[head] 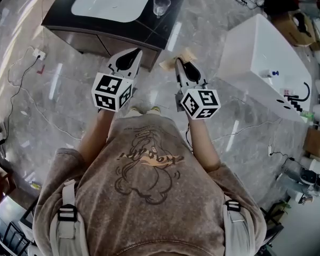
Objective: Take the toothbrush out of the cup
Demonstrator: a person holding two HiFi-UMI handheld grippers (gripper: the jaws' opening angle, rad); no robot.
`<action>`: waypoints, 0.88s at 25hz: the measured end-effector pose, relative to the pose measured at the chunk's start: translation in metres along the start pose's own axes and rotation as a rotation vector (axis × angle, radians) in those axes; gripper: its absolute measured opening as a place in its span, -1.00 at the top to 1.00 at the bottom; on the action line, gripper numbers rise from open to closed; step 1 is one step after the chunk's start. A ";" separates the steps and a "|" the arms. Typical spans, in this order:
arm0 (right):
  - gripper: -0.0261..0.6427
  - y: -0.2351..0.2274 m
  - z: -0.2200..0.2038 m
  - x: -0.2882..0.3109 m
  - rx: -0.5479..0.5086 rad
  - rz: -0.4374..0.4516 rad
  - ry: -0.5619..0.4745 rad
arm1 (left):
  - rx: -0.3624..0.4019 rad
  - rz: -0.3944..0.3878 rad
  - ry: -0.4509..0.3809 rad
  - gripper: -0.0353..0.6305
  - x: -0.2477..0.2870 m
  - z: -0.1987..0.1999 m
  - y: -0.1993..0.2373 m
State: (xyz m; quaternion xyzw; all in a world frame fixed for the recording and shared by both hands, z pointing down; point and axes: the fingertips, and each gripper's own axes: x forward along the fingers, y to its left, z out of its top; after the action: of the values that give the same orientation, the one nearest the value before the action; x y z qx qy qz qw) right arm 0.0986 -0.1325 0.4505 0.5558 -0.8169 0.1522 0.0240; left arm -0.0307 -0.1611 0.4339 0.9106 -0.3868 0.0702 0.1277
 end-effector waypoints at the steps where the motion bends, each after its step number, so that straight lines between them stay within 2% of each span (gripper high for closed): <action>1: 0.67 0.000 -0.001 -0.003 0.002 0.002 -0.002 | 0.001 0.005 -0.001 0.84 -0.004 -0.002 -0.003; 15: 0.68 0.014 0.003 -0.037 -0.029 0.100 -0.007 | 0.019 0.075 -0.027 0.84 -0.031 -0.011 -0.042; 22: 0.68 0.013 0.003 -0.042 -0.039 0.105 -0.014 | 0.012 0.083 -0.024 0.84 -0.031 -0.014 -0.048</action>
State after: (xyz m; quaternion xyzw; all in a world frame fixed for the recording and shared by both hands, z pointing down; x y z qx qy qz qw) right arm 0.1028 -0.0905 0.4362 0.5127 -0.8479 0.1335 0.0213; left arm -0.0179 -0.1032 0.4319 0.8953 -0.4252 0.0671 0.1145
